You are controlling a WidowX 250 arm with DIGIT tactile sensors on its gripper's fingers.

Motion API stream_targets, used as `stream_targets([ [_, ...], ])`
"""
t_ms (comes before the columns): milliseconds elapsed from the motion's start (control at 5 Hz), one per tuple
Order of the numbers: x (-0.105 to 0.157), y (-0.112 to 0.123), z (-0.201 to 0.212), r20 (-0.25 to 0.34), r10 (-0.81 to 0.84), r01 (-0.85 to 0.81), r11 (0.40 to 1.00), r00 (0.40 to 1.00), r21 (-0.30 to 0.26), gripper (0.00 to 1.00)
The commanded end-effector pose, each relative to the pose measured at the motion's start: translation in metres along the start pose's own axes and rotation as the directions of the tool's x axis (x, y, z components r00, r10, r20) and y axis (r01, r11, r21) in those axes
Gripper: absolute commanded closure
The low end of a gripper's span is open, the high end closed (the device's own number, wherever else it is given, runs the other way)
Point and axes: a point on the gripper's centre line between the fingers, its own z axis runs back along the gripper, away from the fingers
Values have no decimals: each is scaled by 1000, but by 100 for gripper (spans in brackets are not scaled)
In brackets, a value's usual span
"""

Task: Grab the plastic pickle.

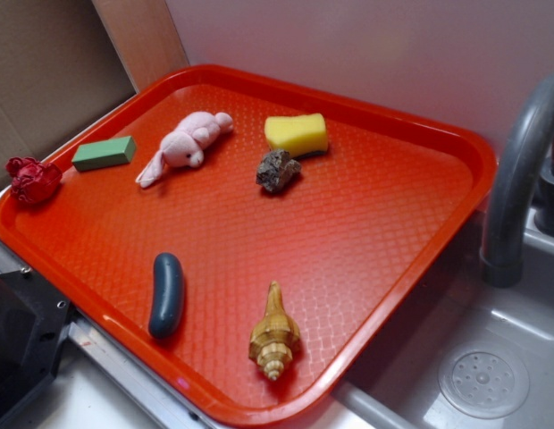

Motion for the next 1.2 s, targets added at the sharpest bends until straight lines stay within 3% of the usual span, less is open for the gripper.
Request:
stream_targets([
  [0, 0, 0, 0, 0, 0, 0, 1000, 1000, 0, 0],
  [200, 0, -22, -51, 69, 239, -242, 969, 969, 49, 0],
  [400, -8, -31, -100, 37, 437, -438, 898, 899, 36, 0],
  [600, -9, -44, -142, -70, 415, -417, 909, 907, -5, 0],
  [800, -7, -52, -174, -215, 390, -410, 910, 896, -59, 0],
  [1000, -3, -70, -200, -342, 312, -380, 912, 886, -154, 0],
])
